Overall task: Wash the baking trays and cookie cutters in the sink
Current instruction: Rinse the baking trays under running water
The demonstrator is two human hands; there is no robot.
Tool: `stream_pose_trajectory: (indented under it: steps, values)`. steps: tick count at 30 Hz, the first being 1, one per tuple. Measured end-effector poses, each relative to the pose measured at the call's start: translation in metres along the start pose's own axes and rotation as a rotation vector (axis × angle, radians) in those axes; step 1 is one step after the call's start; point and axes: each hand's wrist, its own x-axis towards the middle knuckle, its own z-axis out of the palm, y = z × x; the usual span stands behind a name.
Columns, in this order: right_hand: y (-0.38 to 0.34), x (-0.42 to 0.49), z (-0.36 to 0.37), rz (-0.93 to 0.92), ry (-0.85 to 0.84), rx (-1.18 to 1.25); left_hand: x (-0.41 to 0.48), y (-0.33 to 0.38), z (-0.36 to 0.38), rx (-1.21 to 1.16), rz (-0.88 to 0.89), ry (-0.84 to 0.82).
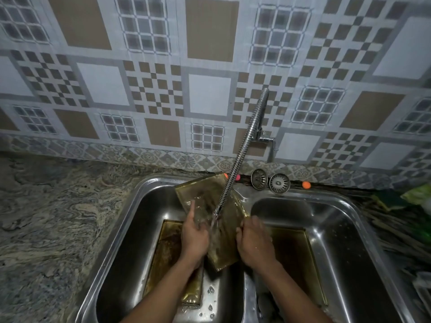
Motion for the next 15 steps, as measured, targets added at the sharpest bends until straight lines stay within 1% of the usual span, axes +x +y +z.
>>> stream_pose_trajectory:
  steps: [1,3,6,8,9,12,13,14,15]
  values:
    - [-0.009,0.007,0.005,-0.037,0.013,0.032,0.000,-0.001,-0.004,0.019,0.009,0.003]
    - [-0.027,0.024,0.013,-0.102,-0.018,0.104,-0.003,-0.006,-0.010,0.047,0.004,-0.054]
    - [-0.041,0.054,0.021,-0.045,-0.098,0.113,-0.022,-0.005,-0.012,0.084,0.033,-0.177]
    - [-0.046,0.062,0.024,-0.076,-0.133,0.136,-0.024,-0.001,-0.009,0.076,0.066,-0.179]
    - [-0.049,0.058,0.023,-0.144,-0.166,0.167,-0.020,-0.001,-0.008,0.066,0.067,-0.157]
    - [-0.053,0.024,0.013,-0.475,-0.268,0.170,-0.007,-0.003,-0.005,-0.032,0.020,-0.083]
    - [-0.047,0.010,0.008,-0.523,-0.304,0.213,-0.003,-0.004,-0.004,-0.041,0.004,-0.070]
    - [-0.037,0.000,0.003,-0.524,-0.317,0.248,-0.003,-0.003,0.000,-0.025,-0.007,-0.079]
    - [-0.021,-0.007,-0.001,-0.468,-0.287,0.247,-0.001,-0.006,0.005,0.007,-0.016,-0.099]
